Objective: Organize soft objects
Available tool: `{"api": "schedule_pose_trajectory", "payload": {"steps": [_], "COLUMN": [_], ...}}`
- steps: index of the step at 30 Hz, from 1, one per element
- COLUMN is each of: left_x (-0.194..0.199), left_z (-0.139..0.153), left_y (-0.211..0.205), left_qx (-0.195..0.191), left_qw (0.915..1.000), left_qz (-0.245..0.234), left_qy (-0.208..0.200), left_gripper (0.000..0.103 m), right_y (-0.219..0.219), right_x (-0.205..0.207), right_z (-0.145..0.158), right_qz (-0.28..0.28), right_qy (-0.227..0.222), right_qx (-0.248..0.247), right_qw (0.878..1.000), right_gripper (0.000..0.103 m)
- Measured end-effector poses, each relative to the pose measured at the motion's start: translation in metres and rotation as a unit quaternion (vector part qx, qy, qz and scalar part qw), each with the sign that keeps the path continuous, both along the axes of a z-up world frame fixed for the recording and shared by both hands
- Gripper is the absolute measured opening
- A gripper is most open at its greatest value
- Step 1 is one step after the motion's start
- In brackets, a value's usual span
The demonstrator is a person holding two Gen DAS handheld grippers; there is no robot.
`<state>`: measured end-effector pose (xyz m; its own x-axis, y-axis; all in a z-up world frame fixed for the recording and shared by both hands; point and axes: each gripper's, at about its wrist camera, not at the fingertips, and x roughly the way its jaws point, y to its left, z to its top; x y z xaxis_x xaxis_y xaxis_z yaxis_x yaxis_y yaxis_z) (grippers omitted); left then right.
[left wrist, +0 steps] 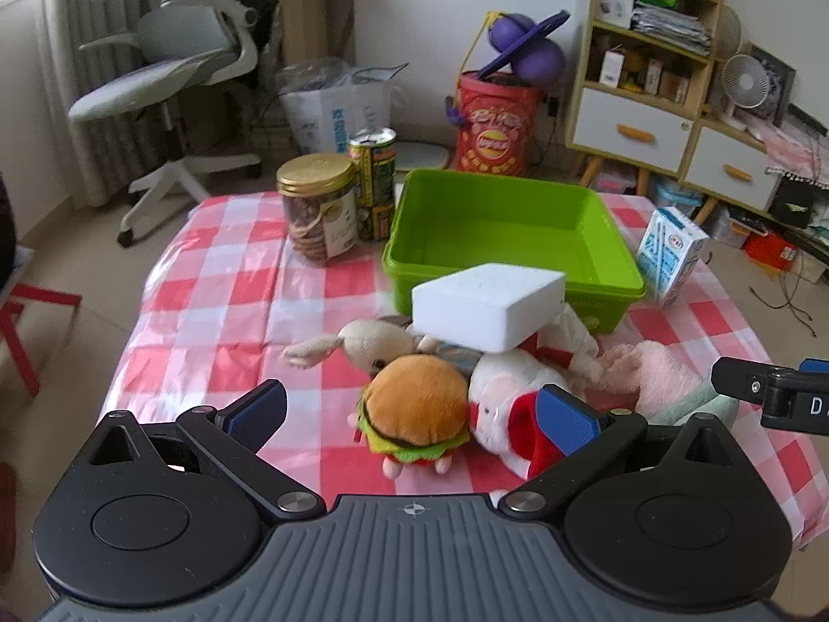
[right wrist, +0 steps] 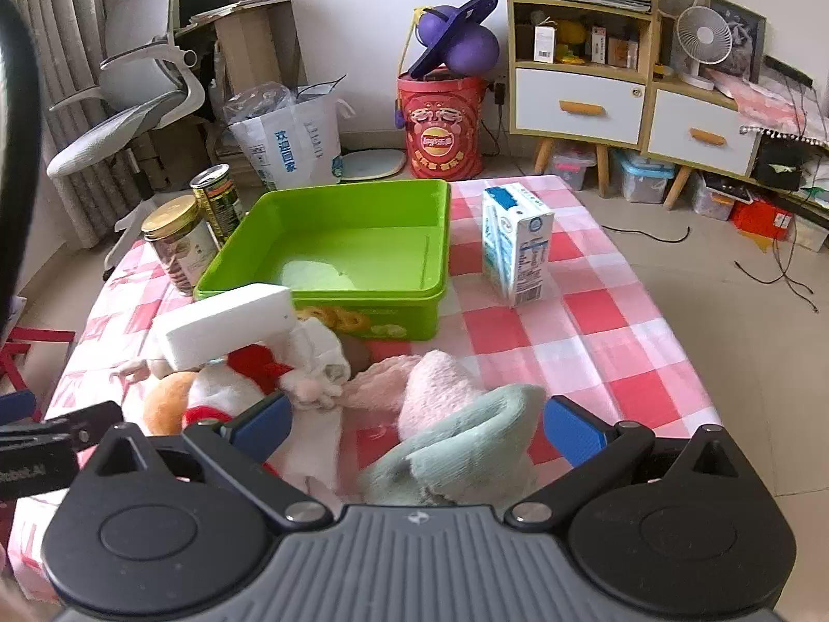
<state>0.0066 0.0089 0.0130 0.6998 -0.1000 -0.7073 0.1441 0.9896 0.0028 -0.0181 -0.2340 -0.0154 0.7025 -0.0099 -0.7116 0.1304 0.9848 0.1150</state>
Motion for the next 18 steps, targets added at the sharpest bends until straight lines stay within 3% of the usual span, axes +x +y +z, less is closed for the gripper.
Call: {"api": "schedule_pose_trajectory", "payload": {"steps": [11,15,18], "left_x": [0.025,0.035,0.044], "left_z": [-0.008,-0.017,-0.024], "left_y": [0.008,0.012,0.013], "left_qx": [-0.060,-0.093,-0.111], "left_qw": [0.9952,0.9908,0.9878], "left_qz": [-0.071,-0.093,-0.103], "left_qy": [-0.029,-0.032,-0.037], "left_gripper": [0.098,0.097,0.096], "right_y": [-0.042,-0.055,-0.064], "right_x": [0.022,0.034,0.043], "right_z": [-0.013,-0.032,-0.050], "right_qz": [0.012,0.005,-0.010], "right_qy": [0.011,0.046,0.086], "right_qx": [0.046,0.076,0.113], "right_qw": [0.999,0.996,0.990], "right_gripper": [0.080,0.079,0.072]}}
